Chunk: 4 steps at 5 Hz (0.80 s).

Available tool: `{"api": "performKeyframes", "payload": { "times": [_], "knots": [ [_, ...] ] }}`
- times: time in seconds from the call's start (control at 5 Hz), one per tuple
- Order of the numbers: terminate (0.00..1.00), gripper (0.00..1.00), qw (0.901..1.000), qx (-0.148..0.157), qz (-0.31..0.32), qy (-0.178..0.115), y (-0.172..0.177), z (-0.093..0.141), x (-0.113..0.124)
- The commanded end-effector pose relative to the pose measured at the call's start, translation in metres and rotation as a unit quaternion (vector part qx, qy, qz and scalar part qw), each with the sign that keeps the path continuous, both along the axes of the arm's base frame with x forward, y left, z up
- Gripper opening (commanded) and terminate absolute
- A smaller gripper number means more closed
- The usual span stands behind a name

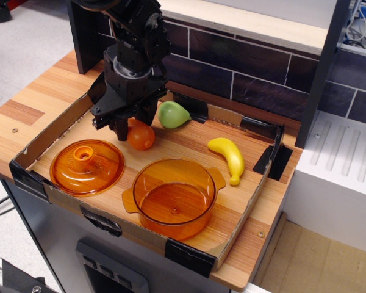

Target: Take carrot out of pot

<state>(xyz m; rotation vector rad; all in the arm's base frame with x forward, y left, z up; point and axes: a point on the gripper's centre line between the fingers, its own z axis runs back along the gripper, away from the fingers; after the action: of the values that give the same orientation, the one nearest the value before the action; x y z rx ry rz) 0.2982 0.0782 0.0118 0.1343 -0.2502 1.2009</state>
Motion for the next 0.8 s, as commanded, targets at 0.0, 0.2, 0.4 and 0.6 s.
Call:
{"api": "performKeyframes", "payload": {
  "times": [0.0, 0.2, 0.4, 0.6],
  "knots": [
    [0.00, 1.00, 0.9999, -0.003, 0.011, -0.007, 0.001, 0.018, -0.001],
    [0.00, 1.00, 0.9998, -0.005, 0.014, -0.014, 0.003, 0.027, -0.002],
    [0.00, 1.00, 0.9990, -0.013, 0.020, -0.038, 0.002, 0.053, -0.003],
    [0.00, 1.00, 0.9968, -0.032, 0.033, -0.066, 0.000, 0.093, -0.004]
  ]
}}
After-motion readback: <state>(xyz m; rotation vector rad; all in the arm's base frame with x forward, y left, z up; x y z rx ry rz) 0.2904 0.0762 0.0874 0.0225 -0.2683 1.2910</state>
